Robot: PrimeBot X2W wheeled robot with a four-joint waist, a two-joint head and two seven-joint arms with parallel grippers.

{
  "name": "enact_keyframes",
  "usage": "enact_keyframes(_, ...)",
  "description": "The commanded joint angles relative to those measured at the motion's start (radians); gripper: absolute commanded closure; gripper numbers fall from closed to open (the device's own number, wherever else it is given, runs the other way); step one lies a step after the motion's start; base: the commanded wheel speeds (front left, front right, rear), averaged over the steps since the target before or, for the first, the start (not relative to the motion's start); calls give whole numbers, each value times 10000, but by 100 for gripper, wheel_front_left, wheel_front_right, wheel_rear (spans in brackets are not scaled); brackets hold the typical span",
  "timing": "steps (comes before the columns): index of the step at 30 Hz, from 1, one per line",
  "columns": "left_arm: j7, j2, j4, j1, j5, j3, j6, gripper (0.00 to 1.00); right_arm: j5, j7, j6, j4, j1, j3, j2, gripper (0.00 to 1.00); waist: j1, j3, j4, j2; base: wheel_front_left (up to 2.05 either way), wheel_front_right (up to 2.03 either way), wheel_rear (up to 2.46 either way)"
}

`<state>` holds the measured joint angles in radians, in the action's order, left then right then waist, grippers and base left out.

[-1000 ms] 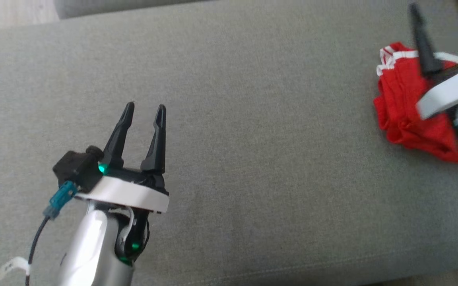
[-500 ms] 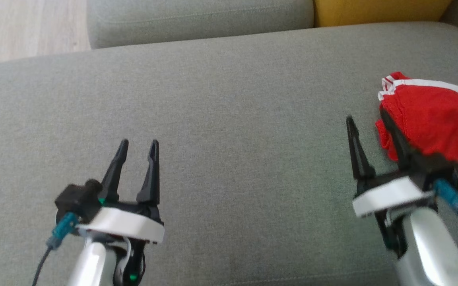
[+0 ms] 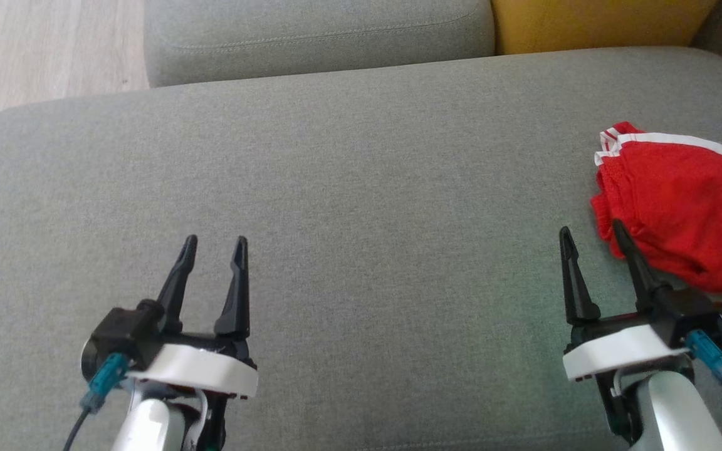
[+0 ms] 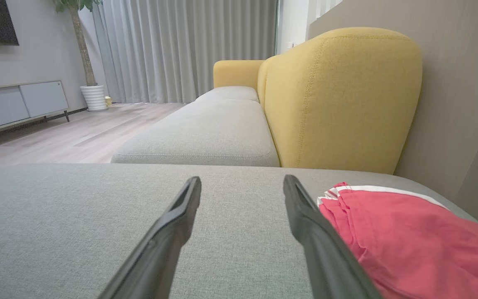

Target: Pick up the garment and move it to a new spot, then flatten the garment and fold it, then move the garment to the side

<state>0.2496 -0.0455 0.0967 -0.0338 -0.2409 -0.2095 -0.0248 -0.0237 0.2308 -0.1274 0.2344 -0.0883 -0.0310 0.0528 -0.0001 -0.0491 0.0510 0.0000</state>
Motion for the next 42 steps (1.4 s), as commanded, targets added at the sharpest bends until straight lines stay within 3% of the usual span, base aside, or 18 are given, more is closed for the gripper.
enact_keyframes(1,122,-47,-477,-252,23,417,134,0,-3,183,-33,-379,-208,-260,-22,0,1,2,4,0,0,0,0)
enact_keyframes(11,122,-47,-647,-236,95,365,29,0,-213,195,-33,-190,-207,-356,-24,0,1,-27,-23,0,0,0,0)
enact_keyframes(18,122,-47,-451,-160,-514,616,-35,0,-306,32,-33,46,-275,-514,-25,0,1,-40,7,0,0,0,0)
enact_keyframes(29,122,-47,-432,-120,-289,775,-128,0,-317,30,-33,56,-292,-552,-25,0,1,-1,60,0,0,0,0)
enact_keyframes(30,0,-8,-92,105,-320,360,-112,100,-240,54,2,362,-8,-288,-10,100,1,-3,62,0,0,0,0)
enact_keyframes(42,-219,-45,493,222,-1304,416,-160,100,-1378,-126,0,771,149,-248,34,100,1,30,24,0,0,0,0)
